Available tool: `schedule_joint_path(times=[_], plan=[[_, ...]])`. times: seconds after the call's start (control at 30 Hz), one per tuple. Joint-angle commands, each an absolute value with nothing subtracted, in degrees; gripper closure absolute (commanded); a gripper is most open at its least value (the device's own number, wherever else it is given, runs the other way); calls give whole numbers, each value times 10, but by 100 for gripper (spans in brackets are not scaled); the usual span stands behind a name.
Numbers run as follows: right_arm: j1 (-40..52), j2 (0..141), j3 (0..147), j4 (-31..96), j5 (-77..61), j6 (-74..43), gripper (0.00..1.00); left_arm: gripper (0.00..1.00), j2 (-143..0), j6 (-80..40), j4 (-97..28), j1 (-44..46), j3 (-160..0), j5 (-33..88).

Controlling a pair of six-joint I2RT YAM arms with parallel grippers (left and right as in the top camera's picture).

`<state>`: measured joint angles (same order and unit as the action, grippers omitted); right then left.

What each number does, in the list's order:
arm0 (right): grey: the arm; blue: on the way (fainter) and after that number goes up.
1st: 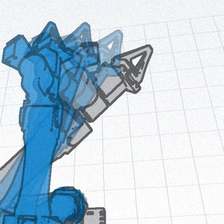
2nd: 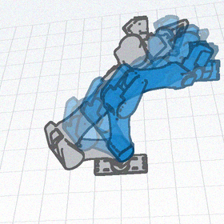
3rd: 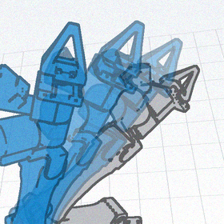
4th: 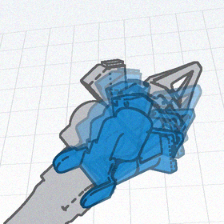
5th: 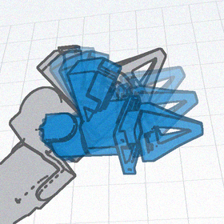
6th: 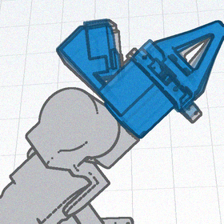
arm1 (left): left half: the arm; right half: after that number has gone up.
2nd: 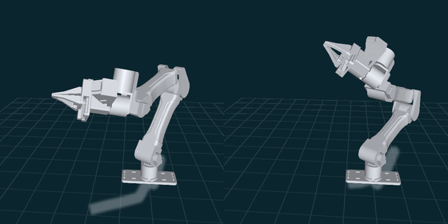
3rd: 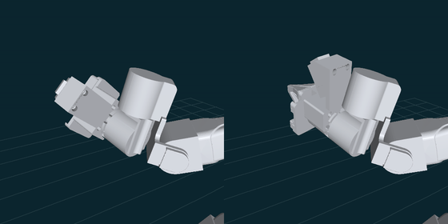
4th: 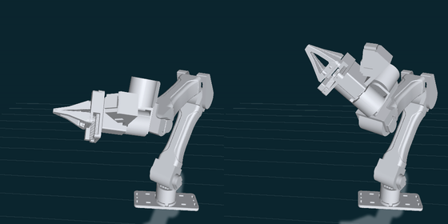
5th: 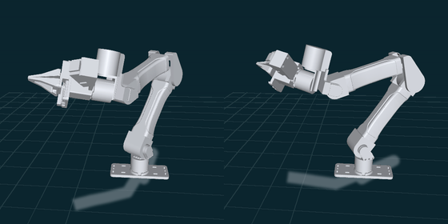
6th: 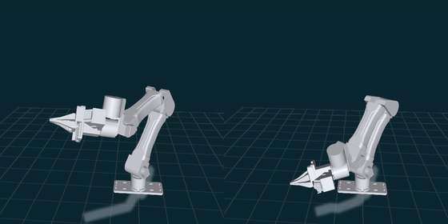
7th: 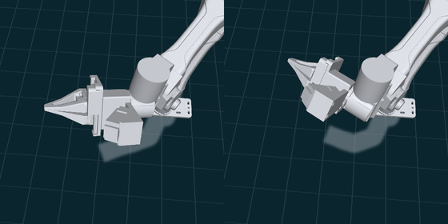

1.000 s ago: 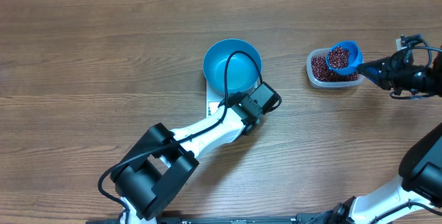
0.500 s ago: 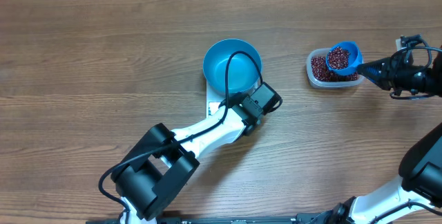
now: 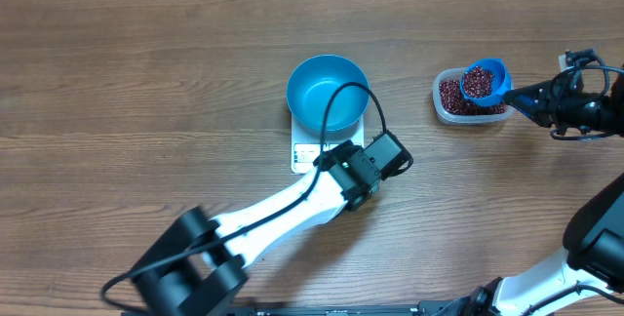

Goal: Scoop item into bowl and weigh 150g on scale
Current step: 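Raise the left gripper back beside the scale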

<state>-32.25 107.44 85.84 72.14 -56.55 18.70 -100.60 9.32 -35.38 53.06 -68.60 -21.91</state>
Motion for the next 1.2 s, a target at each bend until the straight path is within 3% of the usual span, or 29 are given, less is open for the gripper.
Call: schedule_joint_path(times=[0.0, 0.07, 0.13, 0.2, 0.27, 0.53, 0.7, 1.17], plan=[[-325, 1075, 858, 721, -579, 198, 96, 96, -931, 50, -370, 525, -687, -216], [-325, 1075, 858, 721, -579, 198, 96, 96, -895, 36, -377, 521, -687, -216], [-325, 1075, 858, 721, -579, 198, 96, 78, -836, 9, -380, 505, -687, -208], [-325, 1075, 858, 721, -579, 198, 96, 43, -805, 6, -382, 490, -687, -190], [-325, 1075, 858, 721, -579, 198, 96, 0, -762, 7, -391, 459, -688, -139], [-325, 1075, 858, 721, -579, 198, 96, 0, -628, 13, -462, 355, -688, -57], [-325, 1075, 858, 720, -579, 198, 96, 0, -563, 89, -497, 334, -688, -13], [-325, 1075, 858, 713, -579, 198, 96, 0, -604, 116, -487, 247, -688, 72]])
